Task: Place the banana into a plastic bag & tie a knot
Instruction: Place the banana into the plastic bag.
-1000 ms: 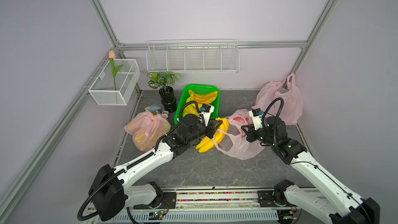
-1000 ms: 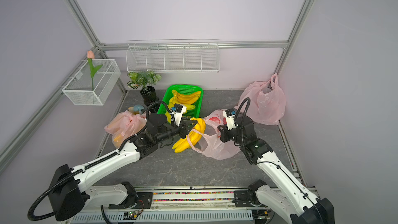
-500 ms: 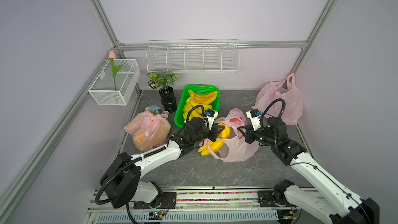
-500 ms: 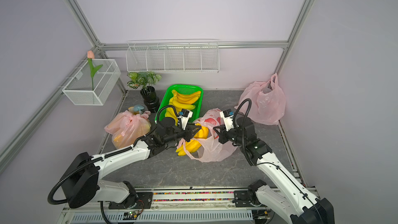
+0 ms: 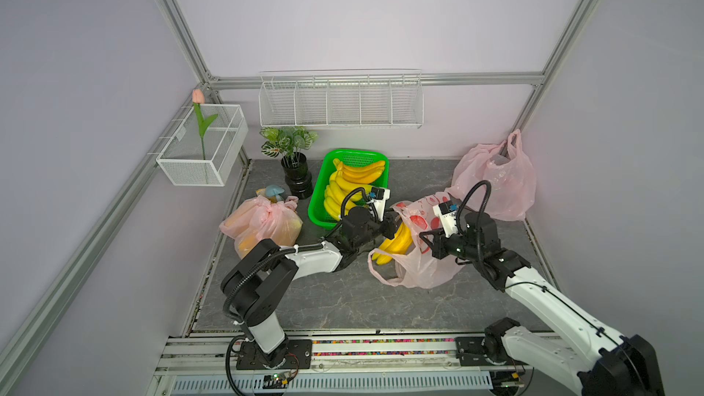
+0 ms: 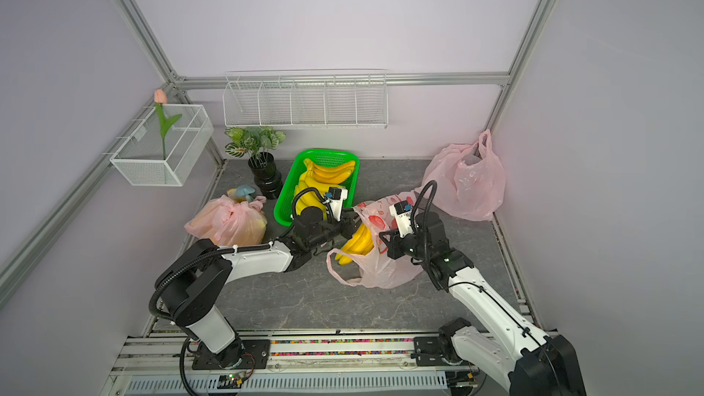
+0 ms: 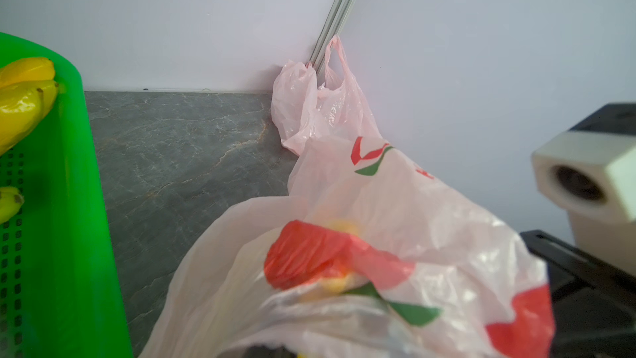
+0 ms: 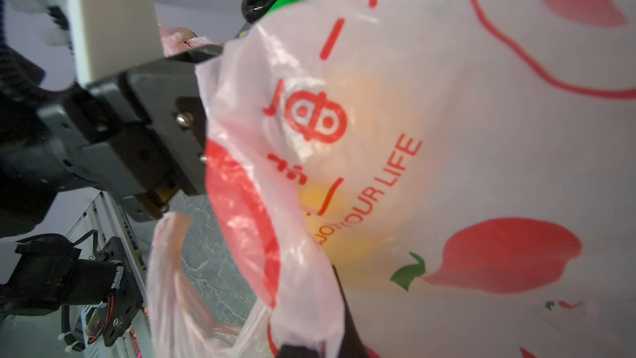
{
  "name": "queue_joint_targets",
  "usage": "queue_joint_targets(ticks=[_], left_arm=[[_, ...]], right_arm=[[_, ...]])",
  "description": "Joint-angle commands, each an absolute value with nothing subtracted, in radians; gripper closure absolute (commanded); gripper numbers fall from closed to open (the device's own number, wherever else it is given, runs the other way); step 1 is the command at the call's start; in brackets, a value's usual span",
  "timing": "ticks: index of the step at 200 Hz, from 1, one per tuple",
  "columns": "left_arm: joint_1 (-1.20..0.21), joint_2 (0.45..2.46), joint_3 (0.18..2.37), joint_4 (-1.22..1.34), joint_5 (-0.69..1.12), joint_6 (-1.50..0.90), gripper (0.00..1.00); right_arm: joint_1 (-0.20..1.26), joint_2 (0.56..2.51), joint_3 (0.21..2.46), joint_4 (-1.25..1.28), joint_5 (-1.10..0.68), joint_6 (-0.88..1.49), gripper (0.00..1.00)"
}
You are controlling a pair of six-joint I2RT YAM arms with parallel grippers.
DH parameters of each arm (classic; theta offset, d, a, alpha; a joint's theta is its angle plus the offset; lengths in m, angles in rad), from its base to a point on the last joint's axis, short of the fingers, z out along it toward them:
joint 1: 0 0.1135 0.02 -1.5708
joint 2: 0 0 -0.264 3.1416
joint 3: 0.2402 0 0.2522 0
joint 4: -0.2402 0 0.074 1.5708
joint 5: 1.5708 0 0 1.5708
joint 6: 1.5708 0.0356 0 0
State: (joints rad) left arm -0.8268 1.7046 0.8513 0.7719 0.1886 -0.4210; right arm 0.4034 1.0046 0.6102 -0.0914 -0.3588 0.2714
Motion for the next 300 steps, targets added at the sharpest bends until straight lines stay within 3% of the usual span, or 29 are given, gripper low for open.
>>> queue_joint_targets(ticks=[1, 58, 126, 144, 168, 193, 246, 300], left_arm=[[-0.826, 1.713, 0.889, 0.942, 0.134, -0.484, 0.89], [-0.84, 1.895, 0.97, 1.109, 0.0, -0.701, 0.88], [-0.893, 1.98, 1.11, 0.912, -0.086, -0.821, 0.86], [-0.916, 1.984, 1.155, 0.751, -0.132, -0.861, 0.83], [-0.937, 1.993, 1.196, 0.675, -0.095, -0.859, 0.81], [-0.94, 1.991, 1.219, 0.551, -0.089, -0.867, 0.73], [-0.943, 1.932, 1.201, 0.379, -0.07, -0.855, 0.43], [-0.943, 1.831, 1.216, 0.237, -0.092, -0.741, 0.3]], right_arm=[[0.369, 1.019, 0.582, -0.042, -0.413, 0.309, 0.94], [0.363, 1.057, 0.561, 0.072, -0.525, 0.381, 0.93], [0.347, 1.083, 0.514, 0.152, -0.518, 0.432, 0.94], [0.336, 1.095, 0.502, 0.183, -0.519, 0.456, 0.93], [0.317, 1.076, 0.506, 0.144, -0.472, 0.452, 0.93], [0.275, 1.024, 0.509, 0.088, -0.431, 0.442, 0.93], [0.249, 0.987, 0.522, 0.01, -0.358, 0.419, 0.93], [0.238, 0.991, 0.539, -0.028, -0.325, 0.398, 0.93]])
